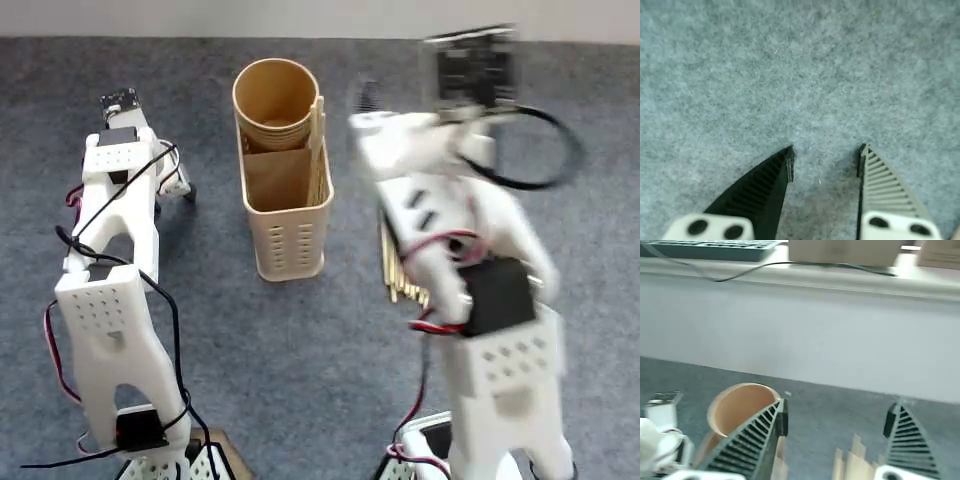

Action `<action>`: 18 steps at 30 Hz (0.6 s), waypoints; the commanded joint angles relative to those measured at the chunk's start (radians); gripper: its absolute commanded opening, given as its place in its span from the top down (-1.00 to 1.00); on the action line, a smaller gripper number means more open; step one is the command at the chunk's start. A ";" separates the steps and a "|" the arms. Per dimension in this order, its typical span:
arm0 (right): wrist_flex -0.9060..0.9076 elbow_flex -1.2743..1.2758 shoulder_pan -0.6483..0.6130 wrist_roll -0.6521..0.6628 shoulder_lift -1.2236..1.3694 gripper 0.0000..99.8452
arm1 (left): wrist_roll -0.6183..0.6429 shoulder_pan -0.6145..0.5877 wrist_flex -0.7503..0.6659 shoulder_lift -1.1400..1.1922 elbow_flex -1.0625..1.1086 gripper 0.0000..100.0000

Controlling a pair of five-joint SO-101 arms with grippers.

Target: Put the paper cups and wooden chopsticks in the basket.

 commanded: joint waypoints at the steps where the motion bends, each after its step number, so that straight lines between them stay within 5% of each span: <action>1: 0.153 -0.022 0.163 0.014 0.024 0.39 | -0.037 0.005 -0.009 0.002 -0.031 0.57; 5: 0.166 0.122 0.263 0.032 0.188 0.39 | -0.043 0.015 -0.011 0.002 -0.028 0.57; 18: -0.001 0.205 0.311 0.132 0.762 0.52 | -0.043 0.010 -0.009 0.002 -0.028 0.57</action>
